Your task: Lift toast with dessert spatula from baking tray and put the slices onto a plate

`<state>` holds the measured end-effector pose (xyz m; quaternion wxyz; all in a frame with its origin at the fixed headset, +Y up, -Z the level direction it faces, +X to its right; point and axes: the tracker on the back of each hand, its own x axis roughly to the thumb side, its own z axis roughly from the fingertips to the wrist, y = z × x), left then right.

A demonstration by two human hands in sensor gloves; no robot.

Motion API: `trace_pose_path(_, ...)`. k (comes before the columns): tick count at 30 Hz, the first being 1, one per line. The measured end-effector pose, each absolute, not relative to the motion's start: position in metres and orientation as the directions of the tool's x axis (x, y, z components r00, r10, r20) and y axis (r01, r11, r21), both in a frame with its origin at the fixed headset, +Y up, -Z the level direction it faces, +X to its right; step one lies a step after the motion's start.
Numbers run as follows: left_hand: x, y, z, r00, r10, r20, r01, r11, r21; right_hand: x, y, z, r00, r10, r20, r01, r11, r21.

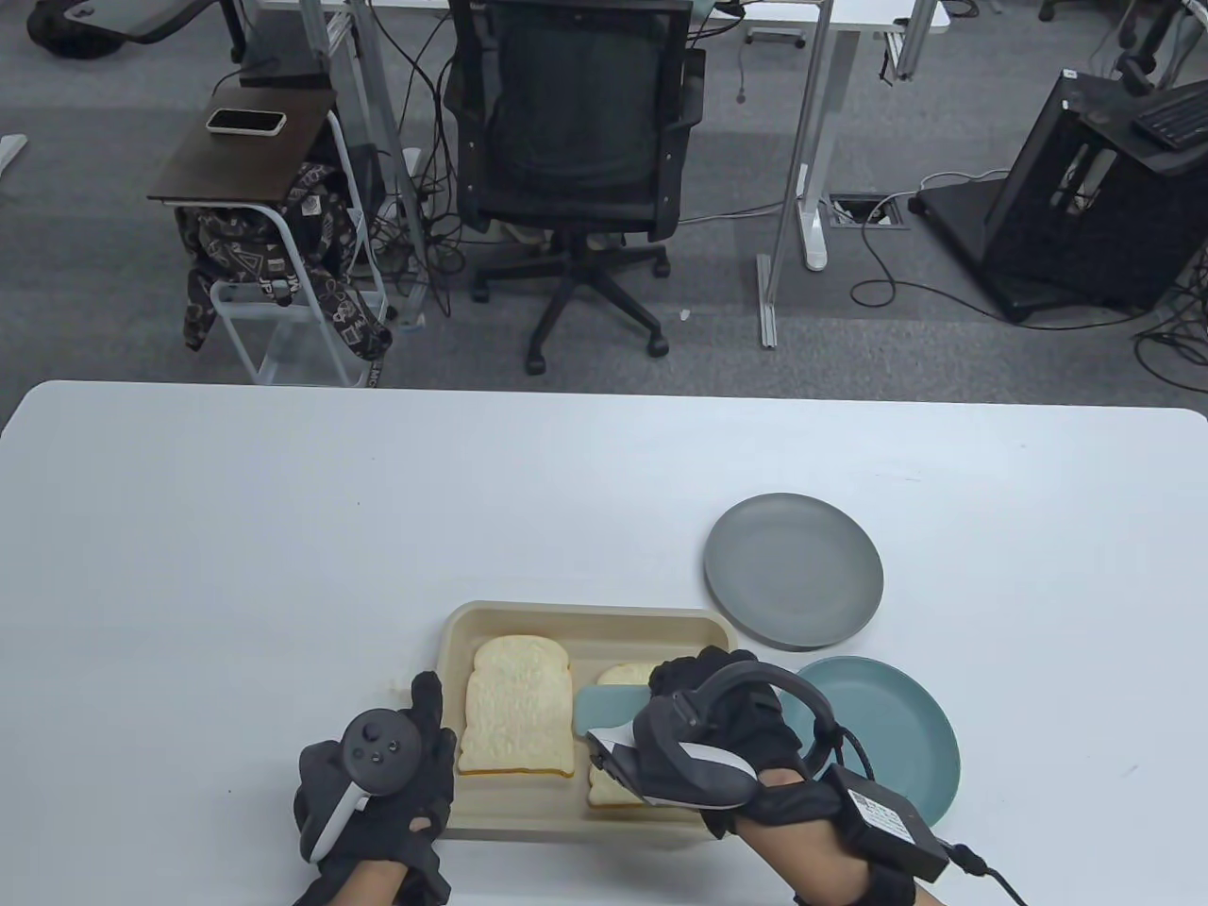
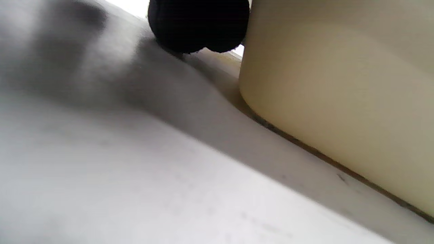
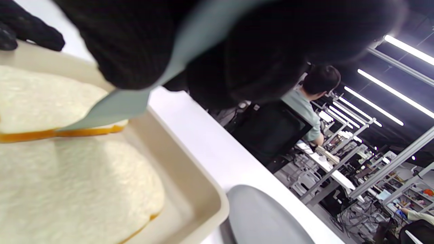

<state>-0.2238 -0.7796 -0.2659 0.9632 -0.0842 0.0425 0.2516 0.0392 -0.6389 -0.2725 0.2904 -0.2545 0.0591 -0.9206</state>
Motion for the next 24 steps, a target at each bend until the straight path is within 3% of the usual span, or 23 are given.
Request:
trace_pose_path(3,-0.224,-0.780,-0.266,0.869,0.479,-0.124,-0.493,0.858,-0.143,0.037,-0.642,-0.279,-0.684,-0.590,0.429,0.549,-0.804,-0.231)
trace_pose_path(8,-0.225,-0.780,-0.266,0.865,0.487,-0.120,-0.500,0.853,-0.148,0.044,-0.649,-0.288,-0.720,-0.536,0.441,0.506,-0.840,-0.196)
trace_pose_path(18,-0.225,-0.780,-0.269,0.851,0.516,-0.102,-0.526,0.834,-0.166,0.076,-0.679,-0.311,-0.863,-0.267,0.429,0.264,-0.962,-0.069)
trace_pose_path(22,-0.225,-0.781,-0.270,0.845,0.526,-0.099,-0.535,0.828,-0.169,0.084,-0.696,-0.318,-0.903,-0.097,0.418,0.113,-0.993,0.014)
trace_pose_path(24,-0.225,-0.781,-0.270,0.845,0.526,-0.100,-0.535,0.828,-0.169,0.078,-0.702,-0.318,-0.896,-0.131,0.424,0.137,-0.990,-0.018)
